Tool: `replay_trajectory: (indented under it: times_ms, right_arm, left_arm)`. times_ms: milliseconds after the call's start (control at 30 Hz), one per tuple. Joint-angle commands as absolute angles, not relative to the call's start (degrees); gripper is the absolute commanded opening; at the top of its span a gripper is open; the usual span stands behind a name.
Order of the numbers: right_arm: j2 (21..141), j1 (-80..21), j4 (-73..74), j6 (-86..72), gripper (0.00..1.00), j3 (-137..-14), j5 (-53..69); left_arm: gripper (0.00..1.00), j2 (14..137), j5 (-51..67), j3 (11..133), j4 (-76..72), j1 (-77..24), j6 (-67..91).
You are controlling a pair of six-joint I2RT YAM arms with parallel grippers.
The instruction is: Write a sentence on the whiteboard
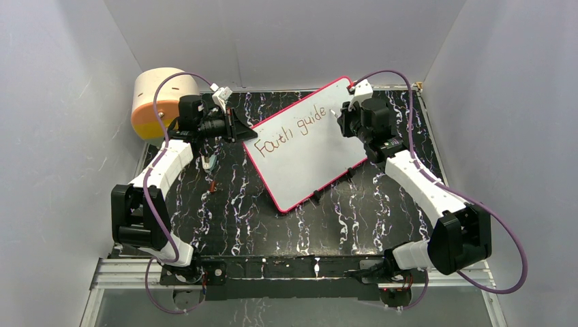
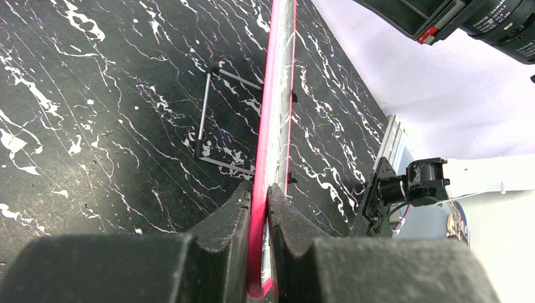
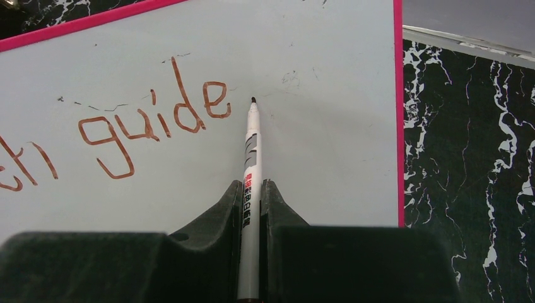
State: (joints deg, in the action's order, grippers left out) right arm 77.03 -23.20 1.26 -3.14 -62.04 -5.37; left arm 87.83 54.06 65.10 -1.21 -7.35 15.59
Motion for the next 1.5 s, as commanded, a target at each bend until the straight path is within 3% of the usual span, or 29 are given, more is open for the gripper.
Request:
replay_trajectory:
  times_ms: [0, 1467]
  right_arm:
    - [76.6, -22.9, -3.3, -2.9, 0.0, -64.2, -4.9]
    - [79.2, -22.9, -4.1, -2.7, 0.0, -65.9, -0.5]
  left_arm:
    - [0.0, 90.1, 48.4, 64.6, 3.6, -8.8, 12.7]
    - [0.0, 89.9, 48.4, 64.6, 3.7, -8.8, 12.6]
